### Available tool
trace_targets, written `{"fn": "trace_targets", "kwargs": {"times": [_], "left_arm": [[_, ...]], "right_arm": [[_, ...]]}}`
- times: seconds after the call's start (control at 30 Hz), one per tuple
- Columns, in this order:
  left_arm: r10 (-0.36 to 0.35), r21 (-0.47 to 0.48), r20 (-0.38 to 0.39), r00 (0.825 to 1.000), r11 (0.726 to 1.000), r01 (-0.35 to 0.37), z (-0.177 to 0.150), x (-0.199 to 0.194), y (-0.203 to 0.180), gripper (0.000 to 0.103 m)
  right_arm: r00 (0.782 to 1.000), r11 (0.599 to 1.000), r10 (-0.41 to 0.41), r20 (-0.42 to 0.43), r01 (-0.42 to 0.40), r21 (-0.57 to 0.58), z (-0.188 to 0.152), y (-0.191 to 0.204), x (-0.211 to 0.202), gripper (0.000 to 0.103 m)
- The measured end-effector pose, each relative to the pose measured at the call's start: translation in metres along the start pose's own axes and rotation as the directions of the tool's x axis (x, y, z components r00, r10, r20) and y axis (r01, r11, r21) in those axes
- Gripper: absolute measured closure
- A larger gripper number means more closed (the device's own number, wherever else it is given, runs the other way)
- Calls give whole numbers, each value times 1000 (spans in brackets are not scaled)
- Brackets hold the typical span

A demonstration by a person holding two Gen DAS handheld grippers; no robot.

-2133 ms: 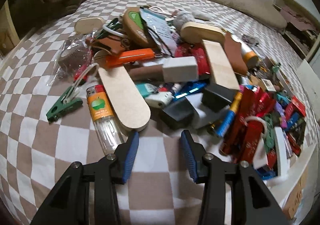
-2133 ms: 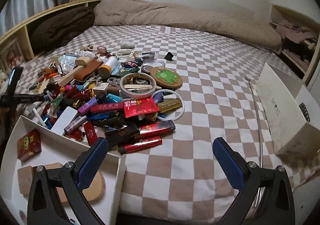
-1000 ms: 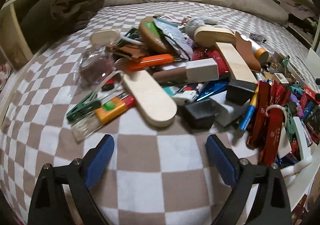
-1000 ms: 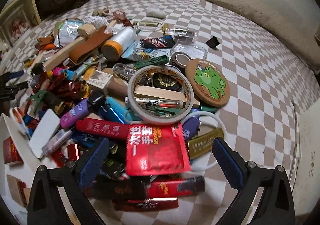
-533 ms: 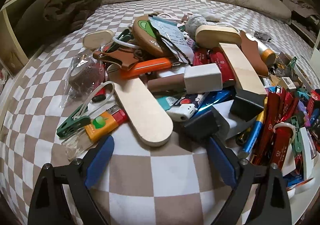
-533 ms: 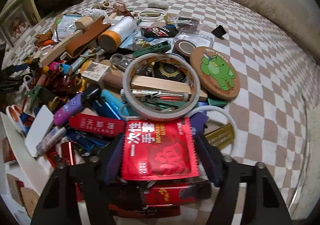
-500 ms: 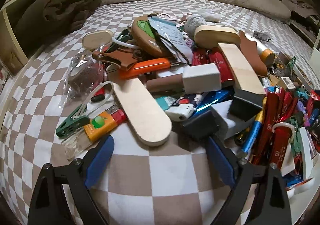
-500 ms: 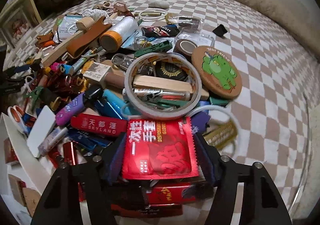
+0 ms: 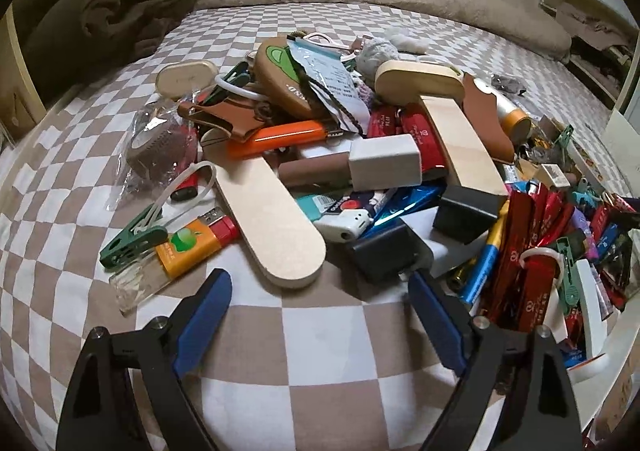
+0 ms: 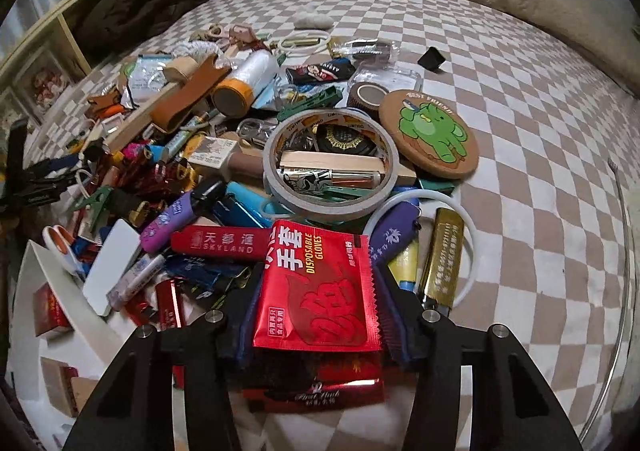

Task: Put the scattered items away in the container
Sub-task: 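Lower right tool onto red disposable-gloves packet and close it while left tool approaches wooden stick, then close left tool on the flat wooden stick while right tool holds the red packet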

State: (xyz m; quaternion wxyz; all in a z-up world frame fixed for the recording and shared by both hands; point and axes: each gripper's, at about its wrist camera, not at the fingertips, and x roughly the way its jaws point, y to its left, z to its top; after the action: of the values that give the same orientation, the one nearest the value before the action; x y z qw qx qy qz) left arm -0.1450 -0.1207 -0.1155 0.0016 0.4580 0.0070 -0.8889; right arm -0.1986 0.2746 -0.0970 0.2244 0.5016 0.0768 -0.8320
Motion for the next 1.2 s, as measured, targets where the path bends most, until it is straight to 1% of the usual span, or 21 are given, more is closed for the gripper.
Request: {"fn": "trace_targets", "kwargs": {"times": [0.13, 0.23, 0.33, 0.37, 0.47, 0.53, 0.63, 0.77, 0.8, 0.9, 0.93, 1.03, 1.07, 1.17, 1.2], "left_arm": [[-14, -26, -7, 1000, 1000, 14, 6, 2, 4, 16], [-12, -36, -17, 1000, 999, 11, 9, 2, 6, 17], [-3, -28, -25, 1000, 1000, 2, 7, -1, 5, 27], [5, -24, -27, 1000, 1000, -5, 5, -2, 6, 31], [45, -2, -28, 999, 999, -45, -2, -7, 7, 37], [94, 0, -27, 995, 996, -94, -5, -8, 8, 37], [118, -25, -25, 993, 993, -119, -2, -6, 12, 37], [111, -83, -14, 994, 990, -112, 8, 0, 11, 37], [100, -83, -11, 995, 991, -100, 11, 2, 7, 38], [99, -60, -14, 995, 993, -100, 15, 6, -2, 42], [102, -55, -14, 995, 993, -103, 17, 8, -4, 45], [104, -87, -15, 994, 991, -105, 21, 12, -1, 47], [107, -99, -15, 994, 989, -108, 22, 13, 1, 51], [99, -126, -16, 995, 987, -100, 22, 14, 10, 58], [92, -127, -11, 996, 988, -93, 21, 13, 11, 58]], "right_arm": [[999, 1000, 20, 32, -21, 13, -5, 5, -15, 50], [998, 999, 44, 50, -45, 26, -8, 8, -23, 50], [996, 998, 59, 64, -61, 28, -12, 10, -31, 50], [995, 997, 66, 68, -69, 30, -13, 10, -33, 50], [993, 995, 88, 77, -91, 40, -17, 10, -39, 50], [992, 994, 99, 81, -102, 45, -18, 10, -42, 50], [991, 993, 104, 89, -109, 47, -19, 10, -46, 50], [990, 992, 106, 91, -111, 56, -20, 8, -46, 50], [990, 992, 106, 89, -111, 60, -20, 8, -45, 50], [991, 992, 105, 84, -110, 61, -21, 7, -44, 50], [991, 992, 105, 82, -111, 62, -21, 7, -43, 50], [991, 991, 108, 81, -114, 68, -22, 6, -42, 50], [991, 991, 109, 80, -114, 69, -22, 5, -42, 50], [991, 990, 113, 77, -119, 70, -24, 5, -42, 50], [991, 990, 114, 76, -119, 70, -25, 5, -42, 50]]}}
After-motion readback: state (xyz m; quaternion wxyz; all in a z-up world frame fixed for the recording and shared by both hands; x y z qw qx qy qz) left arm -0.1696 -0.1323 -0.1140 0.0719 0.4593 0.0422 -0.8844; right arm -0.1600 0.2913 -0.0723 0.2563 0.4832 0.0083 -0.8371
